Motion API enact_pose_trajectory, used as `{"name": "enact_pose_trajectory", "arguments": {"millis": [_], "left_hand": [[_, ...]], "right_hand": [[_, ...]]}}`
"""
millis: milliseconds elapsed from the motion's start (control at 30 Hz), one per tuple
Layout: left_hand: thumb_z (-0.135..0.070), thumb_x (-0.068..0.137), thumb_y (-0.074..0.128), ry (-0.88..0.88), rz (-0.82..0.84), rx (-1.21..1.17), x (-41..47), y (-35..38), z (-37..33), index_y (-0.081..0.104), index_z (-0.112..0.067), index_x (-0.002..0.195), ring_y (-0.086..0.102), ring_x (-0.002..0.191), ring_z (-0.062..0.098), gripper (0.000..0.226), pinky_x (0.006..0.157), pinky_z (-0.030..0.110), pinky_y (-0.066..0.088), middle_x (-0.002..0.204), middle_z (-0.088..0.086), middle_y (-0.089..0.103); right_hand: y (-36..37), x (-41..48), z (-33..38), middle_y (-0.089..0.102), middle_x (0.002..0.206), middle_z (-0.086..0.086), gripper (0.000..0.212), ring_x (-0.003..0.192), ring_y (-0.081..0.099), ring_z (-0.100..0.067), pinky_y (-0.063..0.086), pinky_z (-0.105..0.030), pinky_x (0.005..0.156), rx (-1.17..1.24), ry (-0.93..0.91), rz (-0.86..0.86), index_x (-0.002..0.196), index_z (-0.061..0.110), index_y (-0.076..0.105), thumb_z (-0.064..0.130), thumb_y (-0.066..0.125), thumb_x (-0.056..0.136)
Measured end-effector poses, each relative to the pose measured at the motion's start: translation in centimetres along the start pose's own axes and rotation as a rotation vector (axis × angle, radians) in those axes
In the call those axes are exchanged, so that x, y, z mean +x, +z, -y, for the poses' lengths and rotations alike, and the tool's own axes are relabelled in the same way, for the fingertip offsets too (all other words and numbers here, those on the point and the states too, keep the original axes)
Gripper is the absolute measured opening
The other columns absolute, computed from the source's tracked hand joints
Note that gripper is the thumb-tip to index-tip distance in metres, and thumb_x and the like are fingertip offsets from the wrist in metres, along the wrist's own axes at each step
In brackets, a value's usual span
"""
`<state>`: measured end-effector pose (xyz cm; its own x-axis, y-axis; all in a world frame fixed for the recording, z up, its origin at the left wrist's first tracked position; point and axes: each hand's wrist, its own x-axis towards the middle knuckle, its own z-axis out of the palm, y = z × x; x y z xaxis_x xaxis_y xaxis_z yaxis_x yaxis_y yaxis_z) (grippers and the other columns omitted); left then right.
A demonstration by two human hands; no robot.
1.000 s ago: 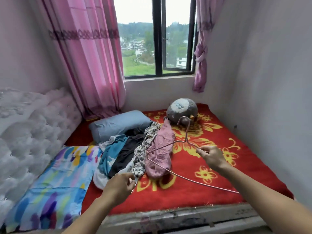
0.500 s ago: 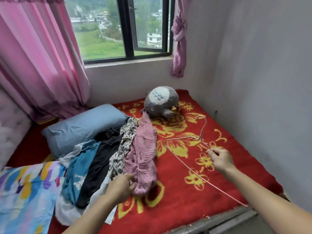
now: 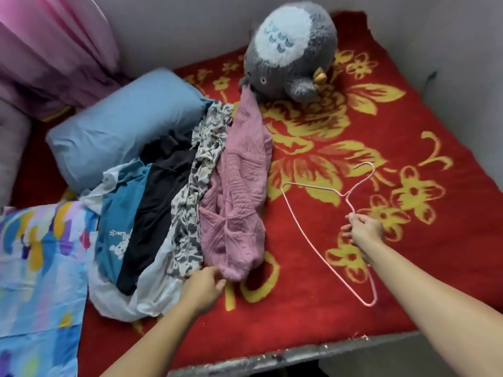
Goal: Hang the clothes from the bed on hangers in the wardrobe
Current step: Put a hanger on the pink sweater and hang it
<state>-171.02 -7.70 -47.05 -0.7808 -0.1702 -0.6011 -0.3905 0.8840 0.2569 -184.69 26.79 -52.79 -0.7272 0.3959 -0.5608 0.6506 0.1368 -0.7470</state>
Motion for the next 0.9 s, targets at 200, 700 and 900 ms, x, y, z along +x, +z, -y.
{"name": "enact_pose_trajectory", "arguments": {"millis": [200, 700, 900], "left_hand": [[-0.033, 0.08, 0.07, -0.293, -0.02, -0.527, 10.4, 5.6, -0.5, 0.065, -0.004, 0.109, 0.063, 0.101, 0.03, 0.042, 0.087, 0.035, 0.047, 0.107, 0.015, 0.068], [-0.015, 0.072, 0.062, -0.078, -0.166, -0.708, 14.6, 8.9, 4.8, 0.067, -0.014, 0.108, 0.068, 0.091, 0.016, 0.036, 0.087, 0.033, 0.053, 0.097, -0.001, 0.073], [-0.002, 0.08, 0.059, -0.524, -0.534, -0.555, 13.6, 6.6, 15.2, 0.064, -0.005, 0.108, 0.059, 0.07, 0.026, 0.029, 0.071, 0.035, 0.051, 0.073, 0.004, 0.061]], "right_hand": [[1.6, 5.9, -7.5, 0.065, 0.072, -0.008, 0.017, 0.044, 0.063, -0.005, 0.047, -0.02, 0.046, -0.272, 0.206, 0.072, 0.093, 0.006, 0.064, 0.017, 0.052, 0.096], [18.6, 3.4, -6.4, 0.062, 0.112, -0.004, 0.032, 0.108, 0.056, -0.027, 0.05, -0.041, 0.084, -0.94, -0.745, 0.491, 0.116, 0.022, 0.064, 0.014, 0.057, 0.085], [25.6, 3.3, -5.6, 0.053, 0.137, -0.014, 0.06, 0.127, 0.049, -0.033, 0.052, -0.043, 0.077, -1.048, -1.34, 0.45, 0.125, 0.016, 0.06, 0.005, 0.067, 0.066]]}}
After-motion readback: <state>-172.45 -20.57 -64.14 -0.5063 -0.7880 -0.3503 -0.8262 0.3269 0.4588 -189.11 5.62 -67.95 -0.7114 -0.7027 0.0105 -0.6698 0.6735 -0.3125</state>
